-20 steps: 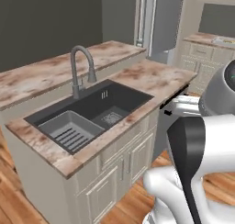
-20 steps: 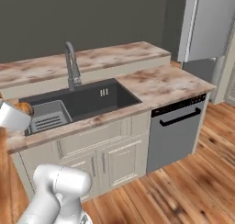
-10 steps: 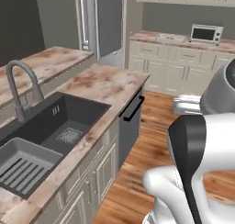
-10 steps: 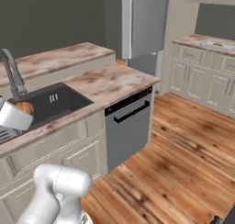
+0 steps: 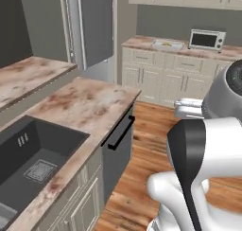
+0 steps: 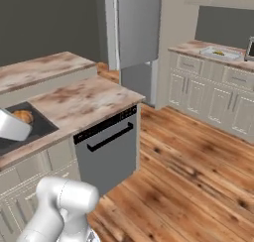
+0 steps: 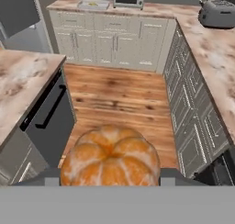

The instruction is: Pick the tangerine and banana from the fridge and place them inside the tupperware on the counter.

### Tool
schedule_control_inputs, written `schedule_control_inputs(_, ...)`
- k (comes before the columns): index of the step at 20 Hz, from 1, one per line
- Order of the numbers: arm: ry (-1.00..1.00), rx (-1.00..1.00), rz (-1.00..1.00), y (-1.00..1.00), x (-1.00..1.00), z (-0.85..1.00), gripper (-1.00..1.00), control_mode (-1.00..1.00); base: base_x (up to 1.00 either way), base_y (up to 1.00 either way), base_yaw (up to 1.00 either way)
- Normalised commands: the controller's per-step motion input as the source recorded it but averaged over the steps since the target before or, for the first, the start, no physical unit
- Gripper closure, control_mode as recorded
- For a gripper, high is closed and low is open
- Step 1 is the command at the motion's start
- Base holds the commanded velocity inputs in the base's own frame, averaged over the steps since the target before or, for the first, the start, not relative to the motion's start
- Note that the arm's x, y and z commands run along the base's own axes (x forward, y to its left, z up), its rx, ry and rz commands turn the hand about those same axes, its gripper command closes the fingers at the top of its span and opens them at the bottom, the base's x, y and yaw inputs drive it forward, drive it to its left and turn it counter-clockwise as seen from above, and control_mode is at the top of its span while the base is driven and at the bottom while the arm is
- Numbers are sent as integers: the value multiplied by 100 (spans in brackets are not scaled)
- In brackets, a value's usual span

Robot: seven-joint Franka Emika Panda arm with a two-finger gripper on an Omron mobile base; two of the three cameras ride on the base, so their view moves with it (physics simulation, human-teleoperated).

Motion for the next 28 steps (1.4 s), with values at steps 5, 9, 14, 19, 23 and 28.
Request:
schedule_control_inputs(5,0,0,0,0,0,0,100,100,100,-81,0)
schedule_control_inputs(9,0,0,0,0,0,0,100,100,100,-79,0)
schedule_control_inputs(14,0,0,0,0,0,0,100,100,100,-76,0)
schedule_control_inputs(19,0,0,0,0,0,0,100,100,100,-73,0)
schedule_control_inputs(23,0,0,0,0,0,0,100,100,100,-64,0)
schedule_control_inputs(28,0,0,0,0,0,0,100,100,100,-47,0)
